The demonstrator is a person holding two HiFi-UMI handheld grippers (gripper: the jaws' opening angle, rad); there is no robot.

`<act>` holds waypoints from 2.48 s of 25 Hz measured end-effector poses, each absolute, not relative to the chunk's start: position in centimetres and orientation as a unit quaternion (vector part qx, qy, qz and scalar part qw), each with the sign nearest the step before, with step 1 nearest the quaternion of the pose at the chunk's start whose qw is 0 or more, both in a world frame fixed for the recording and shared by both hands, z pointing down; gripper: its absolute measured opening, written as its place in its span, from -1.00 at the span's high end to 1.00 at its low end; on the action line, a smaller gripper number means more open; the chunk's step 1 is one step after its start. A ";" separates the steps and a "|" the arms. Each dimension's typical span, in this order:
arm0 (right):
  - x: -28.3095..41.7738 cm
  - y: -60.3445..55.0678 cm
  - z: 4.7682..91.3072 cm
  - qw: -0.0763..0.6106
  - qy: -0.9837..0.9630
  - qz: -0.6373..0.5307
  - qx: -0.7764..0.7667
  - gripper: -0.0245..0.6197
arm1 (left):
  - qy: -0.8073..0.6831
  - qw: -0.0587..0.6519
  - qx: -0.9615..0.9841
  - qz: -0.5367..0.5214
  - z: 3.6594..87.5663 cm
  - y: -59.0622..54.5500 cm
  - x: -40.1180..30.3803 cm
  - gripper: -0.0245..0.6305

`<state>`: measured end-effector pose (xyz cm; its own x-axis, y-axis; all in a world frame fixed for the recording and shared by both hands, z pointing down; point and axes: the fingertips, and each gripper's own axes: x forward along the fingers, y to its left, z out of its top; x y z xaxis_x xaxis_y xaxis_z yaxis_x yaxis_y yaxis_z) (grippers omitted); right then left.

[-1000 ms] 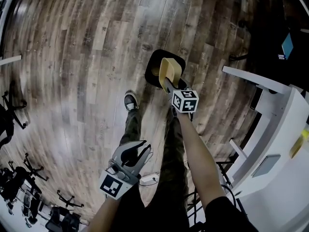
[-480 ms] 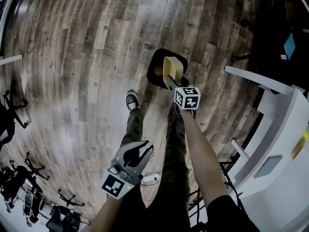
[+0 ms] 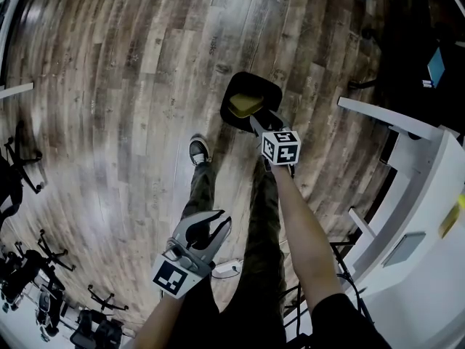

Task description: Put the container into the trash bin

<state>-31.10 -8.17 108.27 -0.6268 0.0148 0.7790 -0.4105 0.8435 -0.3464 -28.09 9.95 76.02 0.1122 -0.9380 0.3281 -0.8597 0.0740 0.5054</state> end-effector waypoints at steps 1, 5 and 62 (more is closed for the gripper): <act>-30.9 -8.1 108.3 0.417 -0.865 0.255 0.114 0.21 | -0.661 0.309 0.681 -0.059 76.0 9.9 -27.9 0.81; -30.4 -7.8 108.0 0.420 -0.866 0.246 0.111 0.22 | -0.653 0.307 0.690 -0.049 76.1 9.9 -27.2 0.81; -27.4 -4.8 62.0 0.287 -0.951 0.103 0.041 0.38 | -0.640 0.147 0.754 -0.026 51.1 -1.8 -31.4 0.81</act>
